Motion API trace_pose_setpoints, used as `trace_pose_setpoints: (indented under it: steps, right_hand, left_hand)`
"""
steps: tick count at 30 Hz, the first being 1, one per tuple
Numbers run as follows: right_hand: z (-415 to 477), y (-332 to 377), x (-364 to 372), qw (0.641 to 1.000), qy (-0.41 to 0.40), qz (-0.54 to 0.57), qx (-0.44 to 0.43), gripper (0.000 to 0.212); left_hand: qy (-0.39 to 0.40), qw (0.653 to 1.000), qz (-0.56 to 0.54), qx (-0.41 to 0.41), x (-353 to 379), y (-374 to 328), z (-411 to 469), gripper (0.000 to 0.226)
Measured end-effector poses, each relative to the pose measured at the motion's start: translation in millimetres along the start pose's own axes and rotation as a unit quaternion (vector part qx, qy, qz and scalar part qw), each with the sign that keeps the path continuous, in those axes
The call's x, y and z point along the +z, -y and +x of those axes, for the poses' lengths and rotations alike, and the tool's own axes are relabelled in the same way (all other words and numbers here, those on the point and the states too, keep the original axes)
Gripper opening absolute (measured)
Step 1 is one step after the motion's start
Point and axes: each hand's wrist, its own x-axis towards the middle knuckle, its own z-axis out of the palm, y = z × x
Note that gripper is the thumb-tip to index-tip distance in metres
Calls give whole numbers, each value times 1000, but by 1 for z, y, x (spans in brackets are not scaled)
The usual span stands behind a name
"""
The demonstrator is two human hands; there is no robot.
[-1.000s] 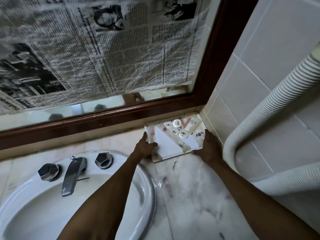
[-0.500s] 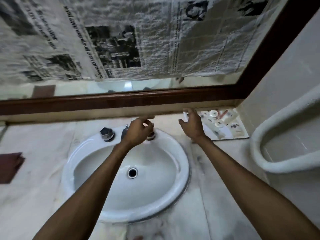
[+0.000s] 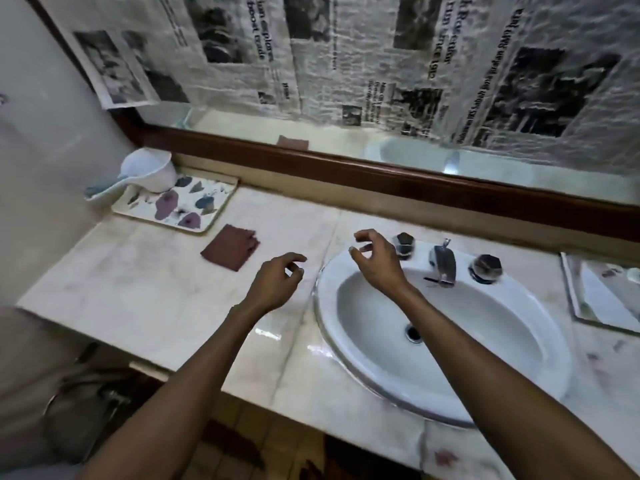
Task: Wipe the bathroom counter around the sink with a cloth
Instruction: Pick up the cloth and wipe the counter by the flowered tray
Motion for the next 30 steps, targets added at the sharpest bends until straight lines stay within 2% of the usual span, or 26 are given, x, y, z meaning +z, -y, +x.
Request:
trace_pose_setpoints:
  steps: [8, 11, 12, 14, 16, 17, 19, 21, 25, 30]
  right_hand:
    - [19, 27, 112, 992, 113, -52, 1, 32]
    - [40, 30, 140, 990, 127, -64, 6, 33]
    - [49, 29, 149, 989, 131, -67, 9, 33]
    - [67, 28, 165, 988, 136, -70, 16, 34]
    - [86, 24, 181, 987, 138, -77, 29, 35]
    - [94, 22, 189, 986, 138, -84, 33, 36]
    - [107, 17, 206, 985, 139, -101, 32, 37]
    - [114, 13, 219, 983, 138, -122, 23, 39]
    - [122, 12, 236, 976, 130, -175, 21, 46]
    - [123, 5, 251, 962, 108, -249, 25, 56]
  left_hand:
    - [-66, 995, 40, -60, -69, 82, 16, 25]
    - [-75, 996, 52, -8, -89, 87, 29, 40]
    - [-75, 995, 59, -11, -96, 88, 35, 37]
    - [-67, 990, 99, -73, -105, 103, 55, 29]
    - [-60, 981, 126, -136, -109, 134, 81, 59]
    - [-52, 977, 139, -155, -110, 150, 91, 65]
    - [-49, 970, 150, -185, -107, 181, 110, 62]
    - [-53, 969, 141, -197, -109, 181, 113, 58]
    - [-44, 971, 147, -185, -105, 198, 126, 64]
    - [-56, 971, 155, -175, -100, 204, 151, 58]
